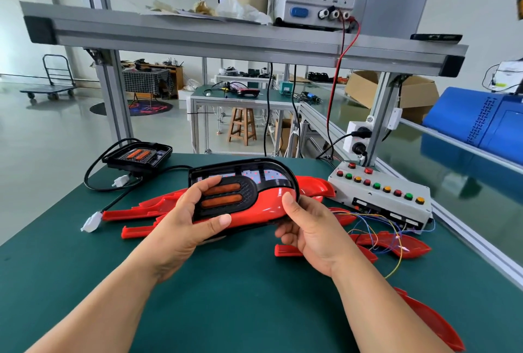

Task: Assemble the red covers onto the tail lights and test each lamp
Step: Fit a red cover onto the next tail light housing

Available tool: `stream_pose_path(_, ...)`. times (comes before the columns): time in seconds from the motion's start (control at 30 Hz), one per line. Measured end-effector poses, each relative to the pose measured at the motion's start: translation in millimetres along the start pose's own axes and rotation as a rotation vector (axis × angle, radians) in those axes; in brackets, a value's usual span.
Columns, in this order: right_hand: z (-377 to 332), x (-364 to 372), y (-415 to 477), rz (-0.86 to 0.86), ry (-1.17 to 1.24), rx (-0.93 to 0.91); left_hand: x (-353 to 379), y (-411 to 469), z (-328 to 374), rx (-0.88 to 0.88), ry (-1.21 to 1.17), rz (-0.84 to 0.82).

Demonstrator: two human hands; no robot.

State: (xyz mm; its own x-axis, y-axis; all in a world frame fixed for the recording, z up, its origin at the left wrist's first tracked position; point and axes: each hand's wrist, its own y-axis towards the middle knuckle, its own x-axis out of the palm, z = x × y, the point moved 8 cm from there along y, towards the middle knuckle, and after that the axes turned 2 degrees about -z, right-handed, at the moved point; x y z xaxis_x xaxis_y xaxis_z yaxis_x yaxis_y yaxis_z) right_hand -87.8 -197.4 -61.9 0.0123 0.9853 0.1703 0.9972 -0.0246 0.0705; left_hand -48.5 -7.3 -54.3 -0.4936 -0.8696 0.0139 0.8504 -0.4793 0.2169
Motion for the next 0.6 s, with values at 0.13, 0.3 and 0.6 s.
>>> stream_pose_path(0.13,0.8,-3.3,1.4,0.071,-0.076,-0.028,1.7,-2.3,5.3,0.024,0.101,-0.01)
stream_pose_path(0.3,3.3,-6.5,2.3,0.126,-0.108,-0.024,1.7,-1.0,9.3,0.061,0.322,0.059)
stream_pose_path(0.6,5.3,-4.5,1.7,0.114,-0.113,0.001,3.5,-2.7,8.0,0.061,0.372,0.139)
